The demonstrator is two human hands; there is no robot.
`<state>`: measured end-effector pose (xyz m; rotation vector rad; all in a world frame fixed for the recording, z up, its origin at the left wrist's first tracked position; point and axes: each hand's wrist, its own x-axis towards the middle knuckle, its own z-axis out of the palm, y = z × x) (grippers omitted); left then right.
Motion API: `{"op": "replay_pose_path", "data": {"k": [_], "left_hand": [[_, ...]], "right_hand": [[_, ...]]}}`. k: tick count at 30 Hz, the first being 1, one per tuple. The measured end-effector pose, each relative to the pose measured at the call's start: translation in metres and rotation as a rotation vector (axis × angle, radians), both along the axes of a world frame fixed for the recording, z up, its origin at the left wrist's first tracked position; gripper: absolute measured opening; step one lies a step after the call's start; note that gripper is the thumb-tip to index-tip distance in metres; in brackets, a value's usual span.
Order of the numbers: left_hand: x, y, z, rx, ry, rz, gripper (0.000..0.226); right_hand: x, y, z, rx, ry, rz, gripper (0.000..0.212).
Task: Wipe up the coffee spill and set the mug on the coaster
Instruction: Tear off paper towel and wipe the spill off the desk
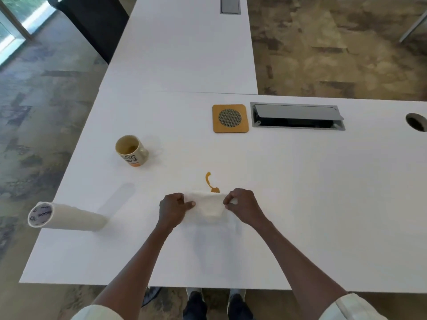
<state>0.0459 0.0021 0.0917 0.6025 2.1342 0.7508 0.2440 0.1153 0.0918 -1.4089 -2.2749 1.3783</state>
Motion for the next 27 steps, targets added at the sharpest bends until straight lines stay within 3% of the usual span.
{"op": "replay_pose_path", "data": {"k": [6,10,14,16,19,23,27], "left_hand": [[-0.002,0.022,-0.028,-0.009,0.094,0.025,0.032],[-0.002,0.039,-0.046,-0.015,0.124,0.025,0.027],[-0.003,0.051,-0.057,-0.014,0.134,0.027,0.044],[-0.005,0.057,-0.061,-0.003,0.139,0.022,0.045],[-0.011,0.065,-0.064,0.042,0.147,0.007,0.027],[-0.016,0.077,-0.064,0.140,0.199,-0.018,0.010],[-0.020,0.092,-0.070,0.208,0.256,-0.067,0.011]], "right_hand": [[-0.010,0.004,-0.026,0.185,-0.089,0.004,0.017],[-0.014,0.002,-0.046,0.510,-0.260,0.121,0.012],[-0.018,-0.010,-0.074,0.784,-0.268,0.301,0.012],[-0.020,-0.017,-0.087,0.749,-0.221,0.359,0.023],[-0.024,-0.021,-0.097,0.632,-0.204,0.358,0.042],[-0.036,-0.017,-0.100,0.586,-0.241,0.356,0.053],[-0.047,-0.013,-0.099,0.523,-0.278,0.306,0.056]]}}
